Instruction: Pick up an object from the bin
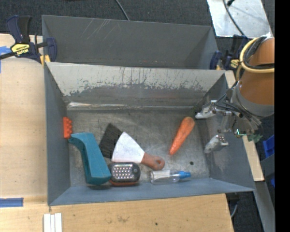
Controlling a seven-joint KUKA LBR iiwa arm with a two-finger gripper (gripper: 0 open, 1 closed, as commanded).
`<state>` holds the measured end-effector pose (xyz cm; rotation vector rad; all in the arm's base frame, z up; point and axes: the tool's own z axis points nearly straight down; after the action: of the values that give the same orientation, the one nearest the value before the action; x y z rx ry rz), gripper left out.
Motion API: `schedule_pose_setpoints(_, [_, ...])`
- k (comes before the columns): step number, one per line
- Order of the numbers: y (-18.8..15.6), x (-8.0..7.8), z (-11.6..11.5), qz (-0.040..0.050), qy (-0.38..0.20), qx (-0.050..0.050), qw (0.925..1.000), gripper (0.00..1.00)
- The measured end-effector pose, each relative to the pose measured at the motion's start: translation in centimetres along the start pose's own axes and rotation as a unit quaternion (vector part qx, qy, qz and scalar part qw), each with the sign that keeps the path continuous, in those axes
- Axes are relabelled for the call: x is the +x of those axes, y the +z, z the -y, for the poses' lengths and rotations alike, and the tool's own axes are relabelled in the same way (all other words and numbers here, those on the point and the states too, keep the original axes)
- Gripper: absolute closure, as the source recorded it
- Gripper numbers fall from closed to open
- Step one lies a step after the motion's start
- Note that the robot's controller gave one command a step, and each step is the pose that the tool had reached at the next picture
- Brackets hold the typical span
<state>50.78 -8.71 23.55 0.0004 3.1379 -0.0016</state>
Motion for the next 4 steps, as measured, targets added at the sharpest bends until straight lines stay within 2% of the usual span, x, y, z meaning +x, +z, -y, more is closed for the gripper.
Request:
schedule_pose_setpoints(1, [1.2,-1.9,-0.2,0.0027,-0.027,0.001,0.9996,0.0])
schedule_pose_setpoints(2, [7.9,-6.2,-3.4,0.0027,-0.114,0.0,0.9935,0.0])
schedule_pose_setpoints(3, [12.7,-5.8,-2.7,0.0008,-0.16,-0.001,0.9871,0.0])
schedule_pose_setpoints(4, [13.8,-5.7,-1.4,-0.0009,-0.2,-0.001,0.9798,0.0])
